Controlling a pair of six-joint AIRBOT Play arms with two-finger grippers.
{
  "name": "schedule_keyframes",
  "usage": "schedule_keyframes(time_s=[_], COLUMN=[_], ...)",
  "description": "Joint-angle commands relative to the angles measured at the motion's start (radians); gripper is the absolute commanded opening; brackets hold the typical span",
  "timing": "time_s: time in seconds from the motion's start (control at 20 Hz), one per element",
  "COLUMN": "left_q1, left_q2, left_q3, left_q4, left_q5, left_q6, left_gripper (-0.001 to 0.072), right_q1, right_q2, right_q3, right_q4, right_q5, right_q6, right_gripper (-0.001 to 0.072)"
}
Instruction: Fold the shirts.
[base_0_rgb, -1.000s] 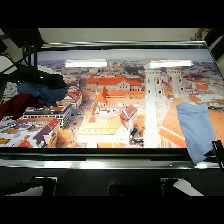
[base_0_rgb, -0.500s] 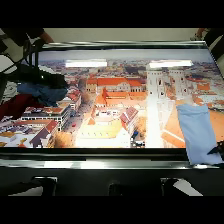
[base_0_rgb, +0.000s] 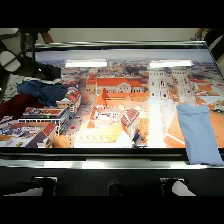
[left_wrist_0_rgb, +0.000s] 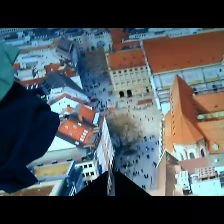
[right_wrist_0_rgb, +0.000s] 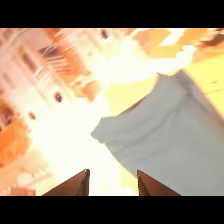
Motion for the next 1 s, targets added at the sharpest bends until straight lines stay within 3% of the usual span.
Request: schedule_keyframes(time_s=[0.0, 0.15, 0.25, 0.95], left_q1=[-0.021, -0.038, -0.045, -0.048], left_q2=[-0.021, 0.078, 0.106, 0.100], left_q3=[-0.172, -0.428, -0.477, -0.475], left_q4=[-0.052, -0.069, -0.063, -0.062], left_q5=[-0.155, -0.006, 0.040, 0.040], left_q6=[-0.087, -0.145, -0.178, -0.177], left_gripper=[0.0585, 0.0610, 0.0605, 0.0600], right_q1=[0.342, 0.466, 0.494, 0.496], right_q2=[-0.054, -0.119, -0.124, -0.124], right_q3=[-0.031, -0.106, -0.146, -0.154], right_q4=[-0.098, -0.093, -0.097, -0.097], right_q5=[0.106, 0.184, 0.164, 0.163], right_q6=[0.085, 0.084, 0.084, 0.077], right_gripper=[0.0374, 0.0376, 0.0375, 0.0373])
